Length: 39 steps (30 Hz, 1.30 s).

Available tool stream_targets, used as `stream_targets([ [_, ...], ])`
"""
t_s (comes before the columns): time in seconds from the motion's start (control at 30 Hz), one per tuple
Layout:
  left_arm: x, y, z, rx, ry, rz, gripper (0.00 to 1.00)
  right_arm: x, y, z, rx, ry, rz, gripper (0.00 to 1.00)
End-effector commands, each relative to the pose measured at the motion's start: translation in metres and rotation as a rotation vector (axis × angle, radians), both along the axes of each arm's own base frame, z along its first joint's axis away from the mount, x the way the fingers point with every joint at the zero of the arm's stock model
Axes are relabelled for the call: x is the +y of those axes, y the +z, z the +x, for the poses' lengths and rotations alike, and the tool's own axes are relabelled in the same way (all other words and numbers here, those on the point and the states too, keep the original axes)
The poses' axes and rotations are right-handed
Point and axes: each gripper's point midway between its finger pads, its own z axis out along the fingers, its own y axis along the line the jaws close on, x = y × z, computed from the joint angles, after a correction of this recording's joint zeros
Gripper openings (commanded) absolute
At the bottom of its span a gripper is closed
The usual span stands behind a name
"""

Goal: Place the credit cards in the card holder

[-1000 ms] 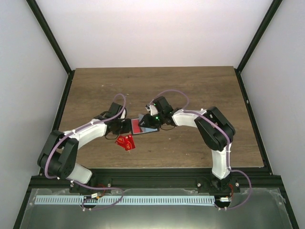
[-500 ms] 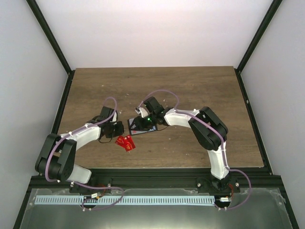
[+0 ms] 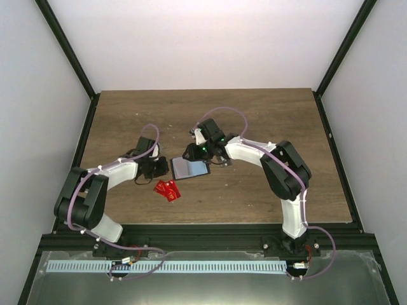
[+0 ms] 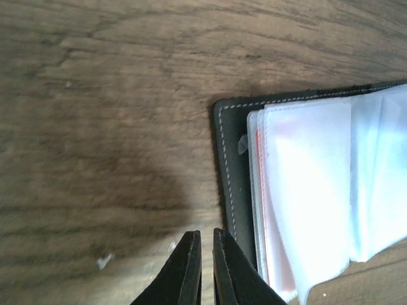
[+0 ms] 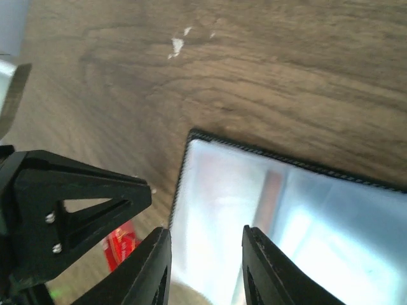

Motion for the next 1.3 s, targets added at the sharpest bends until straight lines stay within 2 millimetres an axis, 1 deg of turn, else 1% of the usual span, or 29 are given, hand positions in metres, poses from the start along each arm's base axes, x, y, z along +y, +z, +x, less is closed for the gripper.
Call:
stream_targets([
  [0.0, -0.01, 0.003, 0.017, -0.023, -0.04, -0.019, 0.09, -0.004, -0.026, 0.011, -0.024, -0.009, -0.078, 0.31],
  [0.1, -0.015, -0.005, 0.019, -0.004, -0.063, -0.009, 0.08, -0.005, -0.045, 0.003, 0.0, -0.003, -0.095, 0.29],
  [0.23, -0.027, -0.014, 0.018, 0.014, -0.1, -0.003, 0.08, -0.002, -0.057, -0.017, 0.034, 0.0, -0.099, 0.28],
  [0.3, -0.033, -0.018, 0.017, 0.022, -0.119, -0.005, 0.08, -0.006, -0.059, -0.025, 0.048, -0.026, -0.114, 0.28],
  [0.37, -0.038, -0.02, 0.016, 0.026, -0.134, -0.008, 0.08, -0.014, -0.057, -0.031, 0.06, -0.069, -0.14, 0.28],
  [0.5, -0.055, -0.019, 0.01, 0.029, -0.192, -0.033, 0.08, -0.034, -0.052, -0.039, 0.067, -0.133, -0.185, 0.28],
  [0.57, -0.062, -0.017, 0.006, 0.028, -0.214, -0.033, 0.08, -0.039, -0.047, -0.041, 0.057, -0.141, -0.183, 0.29],
  [0.63, -0.058, -0.015, 0.005, 0.024, -0.198, -0.013, 0.08, -0.041, -0.041, -0.041, 0.041, -0.146, -0.176, 0.29],
  [0.7, -0.047, -0.012, 0.002, 0.016, -0.159, 0.03, 0.1, -0.04, -0.034, -0.042, 0.031, -0.141, -0.163, 0.3],
  [0.8, -0.024, -0.004, -0.003, -0.007, -0.089, 0.116, 0.17, -0.041, -0.02, -0.046, 0.019, -0.133, -0.132, 0.32],
  [0.9, -0.007, -0.006, -0.012, 0.002, -0.042, 0.171, 0.27, -0.046, -0.005, -0.053, 0.006, -0.134, -0.107, 0.33],
  [0.97, 0.001, -0.01, -0.018, 0.01, -0.023, 0.19, 0.28, -0.051, -0.001, -0.06, 0.014, -0.133, -0.106, 0.35],
  [1.07, 0.003, -0.019, -0.026, 0.028, -0.022, 0.188, 0.29, -0.058, 0.0, -0.071, 0.031, -0.131, -0.103, 0.35],
  [1.2, -0.002, -0.031, -0.044, 0.071, -0.046, 0.156, 0.29, -0.073, -0.006, -0.088, 0.056, -0.142, -0.111, 0.35],
  [1.27, -0.007, -0.032, -0.053, 0.079, -0.052, 0.146, 0.29, -0.079, -0.007, -0.095, 0.067, -0.15, -0.106, 0.36],
])
